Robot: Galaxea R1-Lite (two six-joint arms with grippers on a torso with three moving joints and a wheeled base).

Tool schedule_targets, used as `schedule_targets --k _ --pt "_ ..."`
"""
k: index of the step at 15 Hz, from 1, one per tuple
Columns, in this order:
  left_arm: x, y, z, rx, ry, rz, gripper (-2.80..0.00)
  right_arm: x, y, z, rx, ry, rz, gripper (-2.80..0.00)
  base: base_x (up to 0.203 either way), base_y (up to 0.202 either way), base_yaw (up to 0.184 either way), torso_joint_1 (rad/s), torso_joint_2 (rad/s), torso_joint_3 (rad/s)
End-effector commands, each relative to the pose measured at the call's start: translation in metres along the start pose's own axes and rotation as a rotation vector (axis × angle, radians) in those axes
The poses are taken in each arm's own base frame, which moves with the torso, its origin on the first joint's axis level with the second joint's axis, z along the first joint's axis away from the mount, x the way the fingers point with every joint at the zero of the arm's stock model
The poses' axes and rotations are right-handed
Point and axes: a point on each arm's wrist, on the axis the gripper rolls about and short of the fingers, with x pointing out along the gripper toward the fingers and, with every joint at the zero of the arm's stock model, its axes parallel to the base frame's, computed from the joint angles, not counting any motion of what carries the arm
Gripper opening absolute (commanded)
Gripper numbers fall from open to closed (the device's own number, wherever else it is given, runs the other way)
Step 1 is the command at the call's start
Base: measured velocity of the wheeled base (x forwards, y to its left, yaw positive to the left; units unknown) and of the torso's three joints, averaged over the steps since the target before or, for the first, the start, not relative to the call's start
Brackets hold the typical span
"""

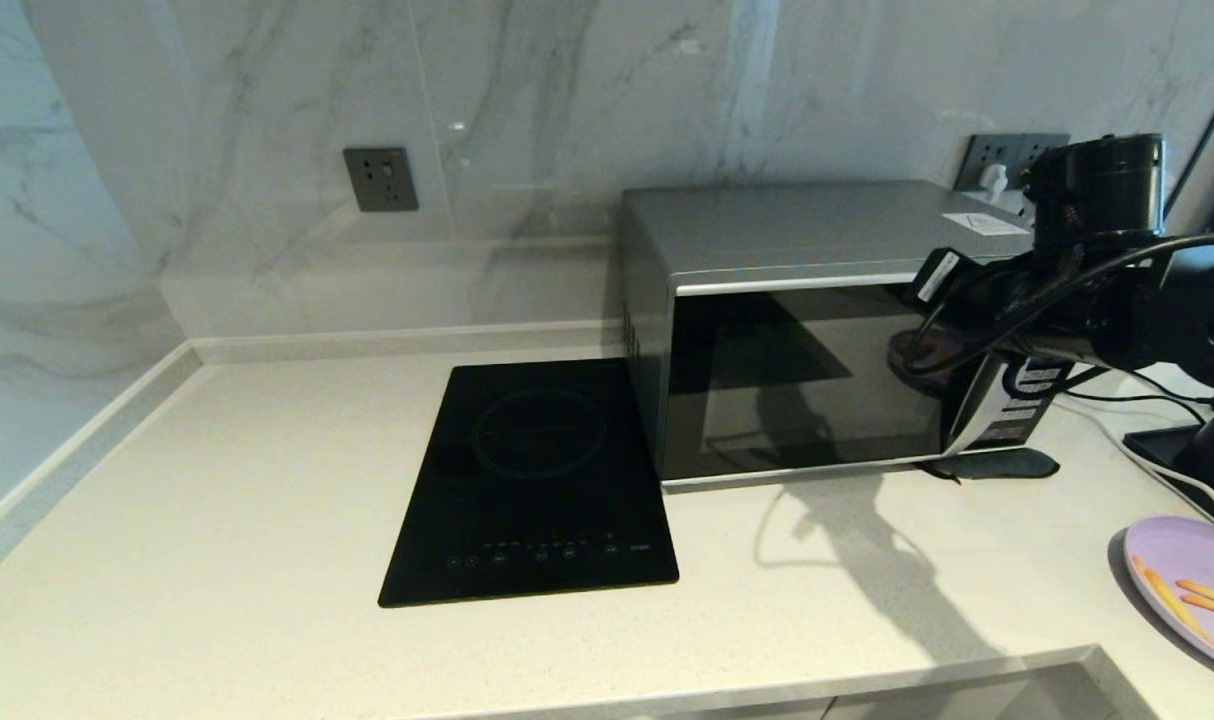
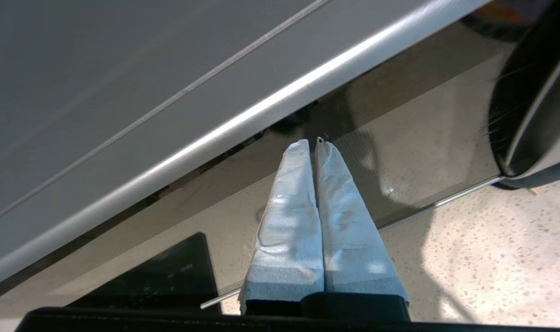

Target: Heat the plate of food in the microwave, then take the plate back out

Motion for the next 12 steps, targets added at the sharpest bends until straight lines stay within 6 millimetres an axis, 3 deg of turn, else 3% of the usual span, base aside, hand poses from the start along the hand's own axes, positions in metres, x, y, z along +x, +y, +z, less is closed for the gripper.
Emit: schedule_targets --k 1,5,8,12 --pt "0.000 0.000 0.000 -0.001 0.001 0.000 -2.80 -0.032 -0.001 0.015 -0.013 -0.046 0.025 -2.80 0.000 0.000 0.000 0.000 0.00 0.000" --pt "0.000 0.000 0.000 -0.001 0.001 0.001 -2.80 -0.099 -0.023 0.026 -0.107 0.002 -0.034 -2.80 0.000 0.000 0.000 0.000 0.00 0.000" --pt "0.000 0.000 0.000 -0.001 0.001 0.000 -2.80 -0.152 -0.049 0.027 -0.166 0.090 -0.128 -2.80 0.000 0.000 0.000 0.000 0.00 0.000" --pt "0.000 0.000 0.000 -0.001 0.001 0.001 -2.80 -0.212 -0.078 0.017 -0.227 0.047 -0.155 -2.80 0.000 0.000 0.000 0.000 0.00 0.000"
